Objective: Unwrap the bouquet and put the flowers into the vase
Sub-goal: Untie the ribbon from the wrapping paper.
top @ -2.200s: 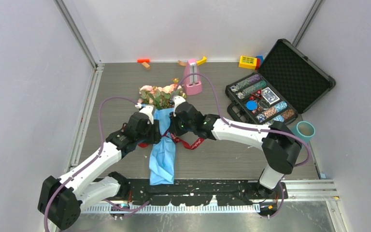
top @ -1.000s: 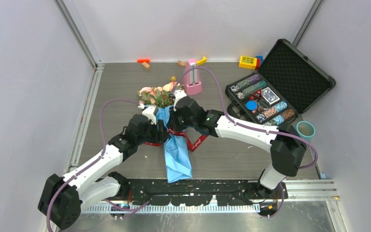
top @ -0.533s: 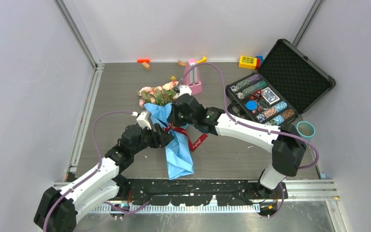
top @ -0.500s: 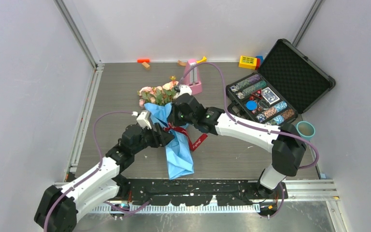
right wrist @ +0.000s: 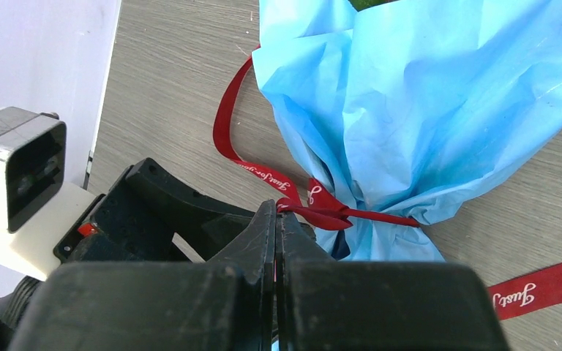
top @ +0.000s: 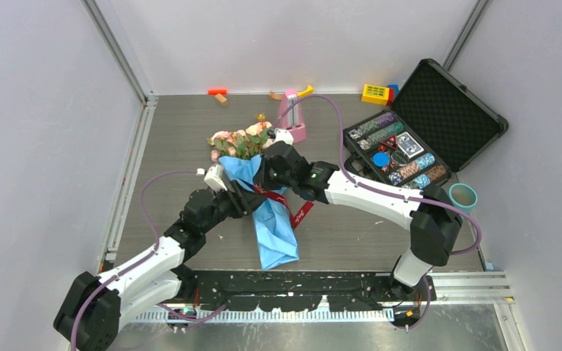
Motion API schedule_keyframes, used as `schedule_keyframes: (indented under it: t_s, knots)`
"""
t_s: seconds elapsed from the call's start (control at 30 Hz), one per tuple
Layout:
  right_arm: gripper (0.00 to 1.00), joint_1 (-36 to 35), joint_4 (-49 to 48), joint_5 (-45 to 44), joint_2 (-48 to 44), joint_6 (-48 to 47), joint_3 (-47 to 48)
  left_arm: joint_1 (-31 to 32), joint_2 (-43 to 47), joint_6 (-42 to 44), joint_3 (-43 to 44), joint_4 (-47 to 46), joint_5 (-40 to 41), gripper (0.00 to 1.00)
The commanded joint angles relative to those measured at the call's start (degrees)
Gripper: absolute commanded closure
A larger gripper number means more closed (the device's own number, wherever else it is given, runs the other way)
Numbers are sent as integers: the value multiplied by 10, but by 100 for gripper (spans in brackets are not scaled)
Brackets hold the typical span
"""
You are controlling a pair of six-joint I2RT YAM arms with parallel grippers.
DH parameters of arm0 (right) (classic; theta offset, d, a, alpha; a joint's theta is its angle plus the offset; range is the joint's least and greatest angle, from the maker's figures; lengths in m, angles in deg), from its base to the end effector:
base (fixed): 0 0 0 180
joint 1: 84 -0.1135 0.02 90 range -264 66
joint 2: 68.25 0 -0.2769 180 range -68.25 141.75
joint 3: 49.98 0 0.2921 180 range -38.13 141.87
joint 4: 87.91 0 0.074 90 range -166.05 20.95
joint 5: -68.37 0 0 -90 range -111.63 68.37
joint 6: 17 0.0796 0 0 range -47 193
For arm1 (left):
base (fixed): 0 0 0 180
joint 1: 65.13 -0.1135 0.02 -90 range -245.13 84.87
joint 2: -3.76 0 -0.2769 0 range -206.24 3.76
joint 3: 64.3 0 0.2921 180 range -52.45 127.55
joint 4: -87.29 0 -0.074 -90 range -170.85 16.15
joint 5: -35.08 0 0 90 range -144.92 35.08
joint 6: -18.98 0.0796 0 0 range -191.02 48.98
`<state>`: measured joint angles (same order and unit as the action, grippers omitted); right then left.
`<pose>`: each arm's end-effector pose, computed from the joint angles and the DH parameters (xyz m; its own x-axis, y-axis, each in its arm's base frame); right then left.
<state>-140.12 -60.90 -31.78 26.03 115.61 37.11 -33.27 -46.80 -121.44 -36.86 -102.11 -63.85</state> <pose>0.2661 0.3712 0.2674 -0.7289 0.1100 -0.6758 -0.3295 0.8088 0.4870 0.2152 -0.1483 0.1765 -0.6290 -0.5056 -0.5906 0.2586 0.5804 -0.7722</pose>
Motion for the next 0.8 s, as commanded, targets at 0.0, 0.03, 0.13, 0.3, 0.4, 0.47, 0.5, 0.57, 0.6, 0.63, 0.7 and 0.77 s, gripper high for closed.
schedule_keyframes:
  t_s: [0.0,0.03,0.13,0.3,0.4,0.47,0.5,0.57,0.6,0.63,0.7,0.77]
  knots:
    - [100,0,-28,-20,2,24,23,2,-2,-19,-6,-54,19,46]
    - [100,0,-30,-19,3,28,23,2,-8,-21,-6,-63,16,46]
    - [100,1,-32,-17,6,35,22,2,-27,-33,-4,-93,2,46]
    - [100,0,-36,-24,9,43,18,2,-58,-48,3,-141,-19,45]
    - [100,0,-38,-30,8,45,14,2,-79,-51,6,-144,-17,43]
    - [100,1,-40,-31,7,47,13,2,-96,-55,6,-150,-13,44]
    - [100,0,-40,-31,6,47,12,2,-104,-56,6,-158,-14,46]
    - [100,1,-41,-33,4,48,10,2,-119,-61,7,-174,-17,54]
    - [100,1,-42,-35,2,48,8,2,-123,-64,7,-181,-17,60]
    - [100,0,-42,-36,0,48,6,2,-126,-65,8,-184,-16,69]
    - [100,1,-43,-39,-2,43,5,2,-125,-63,12,-185,-13,92]
    - [100,0,-41,-44,-4,34,2,1,-116,-56,21,-160,-9,100]
